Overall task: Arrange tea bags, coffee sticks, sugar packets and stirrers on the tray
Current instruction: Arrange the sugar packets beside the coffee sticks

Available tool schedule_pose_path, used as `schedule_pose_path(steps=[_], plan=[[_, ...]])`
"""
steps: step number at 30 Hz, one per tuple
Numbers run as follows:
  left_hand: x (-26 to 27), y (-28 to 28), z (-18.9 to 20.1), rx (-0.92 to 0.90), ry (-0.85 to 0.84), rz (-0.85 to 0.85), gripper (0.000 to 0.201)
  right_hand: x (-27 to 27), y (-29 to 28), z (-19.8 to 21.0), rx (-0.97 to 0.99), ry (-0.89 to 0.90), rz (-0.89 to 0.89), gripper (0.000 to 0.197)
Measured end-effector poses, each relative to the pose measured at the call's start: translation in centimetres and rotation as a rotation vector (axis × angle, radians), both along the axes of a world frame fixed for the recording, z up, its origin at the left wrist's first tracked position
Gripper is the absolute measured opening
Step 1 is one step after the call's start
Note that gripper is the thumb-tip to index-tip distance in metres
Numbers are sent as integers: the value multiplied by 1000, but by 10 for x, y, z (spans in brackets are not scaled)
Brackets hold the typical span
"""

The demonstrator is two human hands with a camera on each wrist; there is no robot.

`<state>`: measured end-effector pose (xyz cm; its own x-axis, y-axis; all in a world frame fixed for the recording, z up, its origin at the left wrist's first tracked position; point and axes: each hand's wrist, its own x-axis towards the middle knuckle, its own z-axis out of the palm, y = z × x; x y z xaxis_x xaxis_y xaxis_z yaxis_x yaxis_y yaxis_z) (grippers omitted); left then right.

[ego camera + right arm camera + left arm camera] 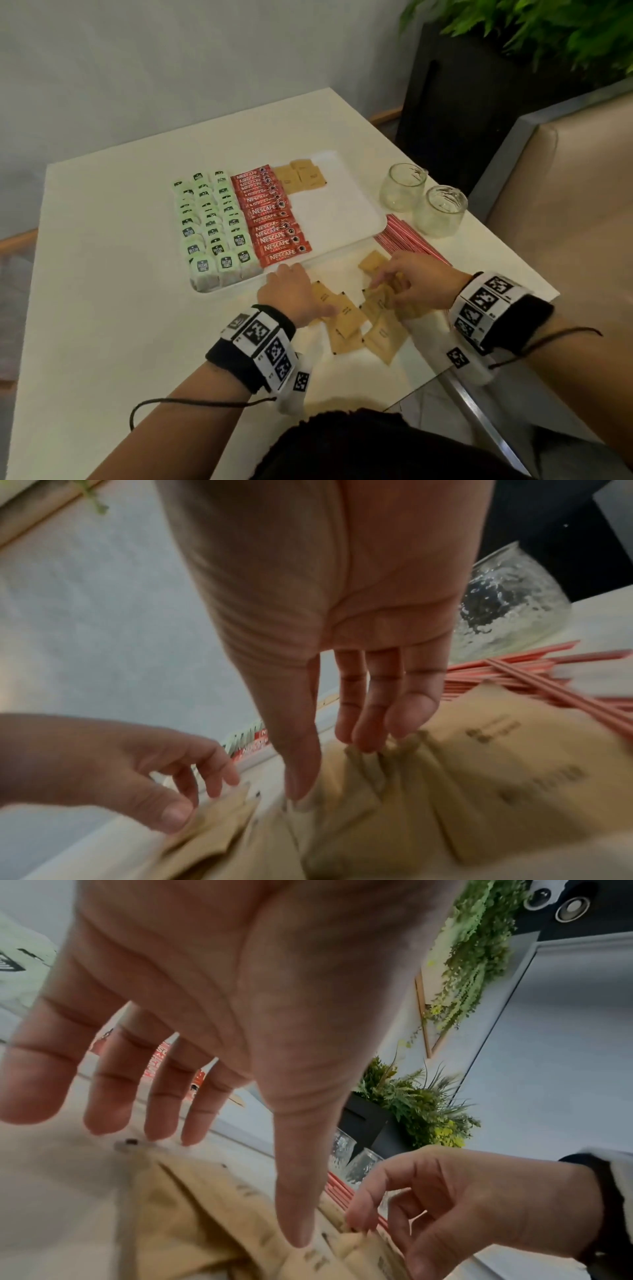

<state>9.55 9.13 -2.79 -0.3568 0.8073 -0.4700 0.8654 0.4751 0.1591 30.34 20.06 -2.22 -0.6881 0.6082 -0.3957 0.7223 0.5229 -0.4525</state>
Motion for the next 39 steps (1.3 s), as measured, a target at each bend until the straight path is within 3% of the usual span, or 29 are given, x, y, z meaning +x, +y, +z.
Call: schedule_pose_path(steps=[4,8,14,18,22,27,33,36,39], plan=[[4,-3,-4,45,-19,61,91,0,-11,-8,33,-50,-2,38],[-5,-2,-10,65,-193,122,80,-5,-14,-6,77,-65,-11,34],[-8,-4,-8,216,-305,82,24,0,-9,-6,8,76,-126,29],[-11,-9,0,387,-413,102,17,-1,-8,5,13,269,-212,21],[-4,-8,15,572,-649,71,12,-17,-17,22,-272,597,-310,24],[5,-5,24,585,-1011,272,23,-35,-28,18,-334,669,-316,35],[6,-9,25,641,-1386,489,23,-48,-32,18,-396,685,-376,21],[12,-10,19,626,-1495,476,31,-55,-33,18,-437,734,-420,23],[16,-7,9,637,-1520,556,25,-62,-37,15,-422,744,-414,19]])
